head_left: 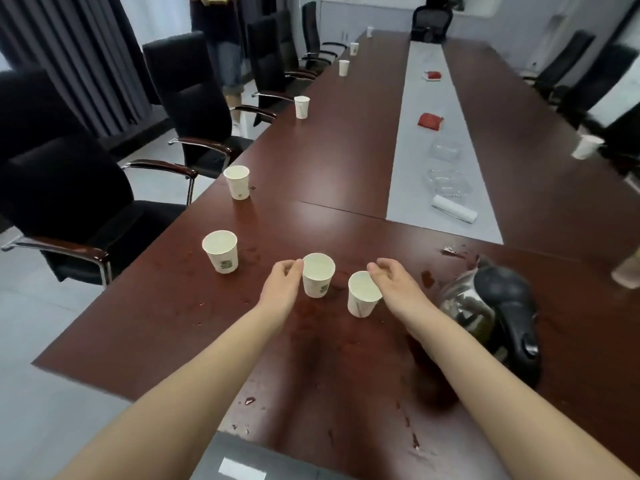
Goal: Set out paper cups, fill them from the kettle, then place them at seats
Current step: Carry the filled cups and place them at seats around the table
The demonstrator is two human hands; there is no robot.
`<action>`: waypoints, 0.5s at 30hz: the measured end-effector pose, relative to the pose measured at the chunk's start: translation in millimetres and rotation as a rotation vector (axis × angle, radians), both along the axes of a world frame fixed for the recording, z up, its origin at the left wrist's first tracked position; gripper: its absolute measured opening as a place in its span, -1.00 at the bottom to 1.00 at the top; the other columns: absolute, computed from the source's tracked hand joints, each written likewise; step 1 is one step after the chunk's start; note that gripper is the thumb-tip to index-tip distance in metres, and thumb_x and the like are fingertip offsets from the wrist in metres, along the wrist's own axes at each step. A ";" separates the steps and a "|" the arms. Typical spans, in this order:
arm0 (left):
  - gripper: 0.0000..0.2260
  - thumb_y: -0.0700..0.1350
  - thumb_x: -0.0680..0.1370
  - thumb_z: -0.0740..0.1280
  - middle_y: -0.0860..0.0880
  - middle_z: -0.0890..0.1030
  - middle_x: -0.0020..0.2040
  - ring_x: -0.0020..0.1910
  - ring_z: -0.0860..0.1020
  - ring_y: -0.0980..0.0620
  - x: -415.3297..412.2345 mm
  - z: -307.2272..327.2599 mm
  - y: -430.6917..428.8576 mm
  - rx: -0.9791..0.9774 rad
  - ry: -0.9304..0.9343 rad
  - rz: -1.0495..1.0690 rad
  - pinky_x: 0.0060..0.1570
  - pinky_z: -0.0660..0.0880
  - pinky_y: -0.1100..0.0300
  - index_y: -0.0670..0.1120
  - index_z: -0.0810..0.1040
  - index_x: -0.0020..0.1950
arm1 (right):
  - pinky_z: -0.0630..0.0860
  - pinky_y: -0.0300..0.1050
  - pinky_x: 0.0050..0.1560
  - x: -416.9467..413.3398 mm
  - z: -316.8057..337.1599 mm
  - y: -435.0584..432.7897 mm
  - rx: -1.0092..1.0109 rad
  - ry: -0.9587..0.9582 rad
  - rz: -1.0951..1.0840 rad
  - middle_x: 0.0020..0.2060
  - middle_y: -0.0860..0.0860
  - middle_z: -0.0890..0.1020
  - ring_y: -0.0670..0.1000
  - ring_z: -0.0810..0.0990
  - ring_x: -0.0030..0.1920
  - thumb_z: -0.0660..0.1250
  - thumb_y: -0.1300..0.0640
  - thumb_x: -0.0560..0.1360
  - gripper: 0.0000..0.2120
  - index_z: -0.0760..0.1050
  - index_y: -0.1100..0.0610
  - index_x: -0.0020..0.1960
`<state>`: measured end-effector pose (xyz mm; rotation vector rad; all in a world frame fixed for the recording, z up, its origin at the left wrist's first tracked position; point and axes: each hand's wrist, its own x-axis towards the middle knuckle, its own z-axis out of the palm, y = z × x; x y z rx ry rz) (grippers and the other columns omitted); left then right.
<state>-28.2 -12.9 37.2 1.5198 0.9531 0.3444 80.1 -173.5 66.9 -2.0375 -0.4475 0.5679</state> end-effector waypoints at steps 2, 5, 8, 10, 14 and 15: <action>-0.54 0.13 0.59 0.18 0.02 0.46 0.29 0.29 0.43 -0.04 9.5 -11.6 7.4 0.014 0.017 -0.042 0.35 0.34 0.00 -0.07 0.32 0.42 | 0.31 -0.14 0.26 6.4 -11.6 1.6 -0.011 0.017 -0.054 0.34 0.04 0.46 -0.01 0.43 0.30 0.20 -0.09 0.58 -0.48 0.25 0.11 0.46; -0.40 0.12 0.58 0.24 -0.06 0.34 0.44 0.41 0.32 -0.03 22.2 -31.3 21.2 -0.003 0.011 -0.099 0.32 0.23 0.18 -0.12 0.16 0.52 | 0.28 -0.11 0.35 12.8 -29.5 5.8 -0.011 0.070 -0.142 0.43 0.06 0.36 0.02 0.36 0.40 0.27 -0.10 0.55 -0.39 0.18 0.10 0.50; -0.28 0.11 0.54 0.32 -0.09 0.21 0.52 0.47 0.23 0.00 33.1 -51.7 31.6 -0.046 -0.002 -0.138 0.35 0.17 0.19 -0.13 0.05 0.55 | 0.23 -0.06 0.41 13.6 -48.3 8.5 0.006 0.107 -0.204 0.50 0.05 0.23 0.03 0.25 0.46 0.36 -0.08 0.50 -0.27 0.09 0.08 0.53; -0.24 0.09 0.52 0.35 -0.09 0.19 0.53 0.48 0.22 -0.01 41.1 -65.8 39.0 -0.056 0.003 -0.159 0.35 0.16 0.20 -0.14 0.03 0.55 | 0.22 -0.02 0.44 15.5 -62.6 13.7 0.024 0.138 -0.251 0.51 0.04 0.20 0.04 0.22 0.48 0.42 -0.07 0.45 -0.18 0.04 0.07 0.55; -0.21 0.05 0.49 0.41 -0.08 0.25 0.50 0.46 0.25 0.01 51.5 -85.1 44.4 -0.089 -0.003 -0.198 0.44 0.19 0.11 -0.16 0.05 0.54 | 0.30 -0.07 0.38 16.1 -84.3 22.5 0.051 0.191 -0.298 0.45 -0.03 0.29 -0.02 0.31 0.39 0.49 0.00 0.40 -0.08 -0.02 0.06 0.55; -0.22 0.03 0.47 0.43 -0.07 0.30 0.47 0.43 0.29 0.03 55.9 -91.4 44.9 -0.101 -0.011 -0.211 0.42 0.23 0.11 -0.16 0.07 0.53 | 0.30 -0.15 0.33 17.3 -90.5 25.2 0.056 0.197 -0.314 0.39 -0.08 0.32 -0.06 0.33 0.34 0.49 0.02 0.40 -0.07 -0.02 0.07 0.55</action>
